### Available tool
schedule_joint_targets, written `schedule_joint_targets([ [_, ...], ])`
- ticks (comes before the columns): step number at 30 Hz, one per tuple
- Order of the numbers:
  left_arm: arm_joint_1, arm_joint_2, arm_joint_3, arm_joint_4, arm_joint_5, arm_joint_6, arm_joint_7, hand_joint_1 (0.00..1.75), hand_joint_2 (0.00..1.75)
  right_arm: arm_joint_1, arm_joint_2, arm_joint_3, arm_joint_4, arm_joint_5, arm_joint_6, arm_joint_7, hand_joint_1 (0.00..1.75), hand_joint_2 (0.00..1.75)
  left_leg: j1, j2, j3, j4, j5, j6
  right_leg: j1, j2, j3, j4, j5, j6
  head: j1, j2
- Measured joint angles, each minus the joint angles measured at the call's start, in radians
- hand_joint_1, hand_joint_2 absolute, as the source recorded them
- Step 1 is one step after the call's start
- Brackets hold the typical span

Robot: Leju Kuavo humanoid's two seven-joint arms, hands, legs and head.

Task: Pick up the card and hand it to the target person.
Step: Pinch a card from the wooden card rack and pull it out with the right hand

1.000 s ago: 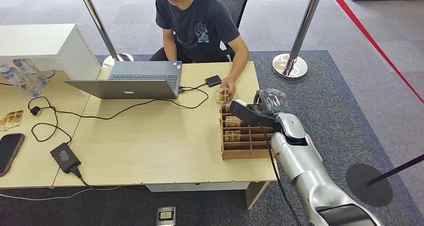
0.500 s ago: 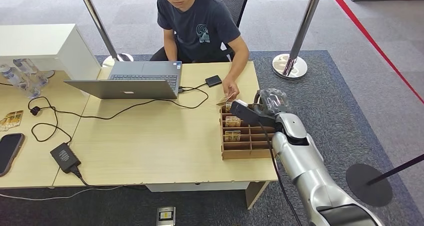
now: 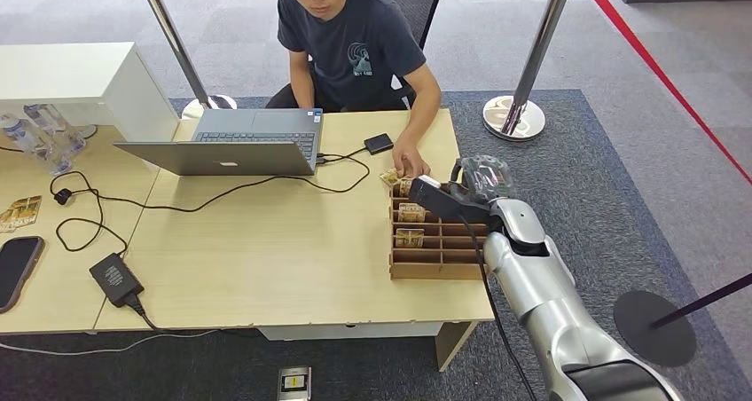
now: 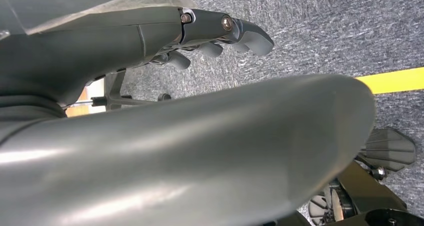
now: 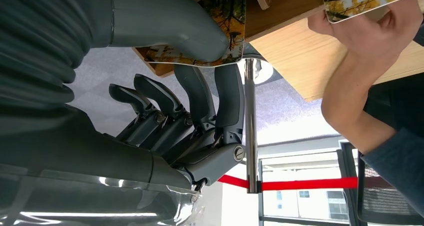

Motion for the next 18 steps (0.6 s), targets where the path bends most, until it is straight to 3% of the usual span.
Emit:
schedule_joint_targets([
  [18,0.000,0.000,0.000,0.000,0.003,0.000,-0.004,0.00,0.00,-0.007,-0.002,0.000,0.003,-0.015,0.021,-0.038,1.75,1.75,0.000,0.000,0.000,0.000,0.000,0.000,0.000,0.000,0.000,0.000,0.000,0.000,0.000,0.000],
])
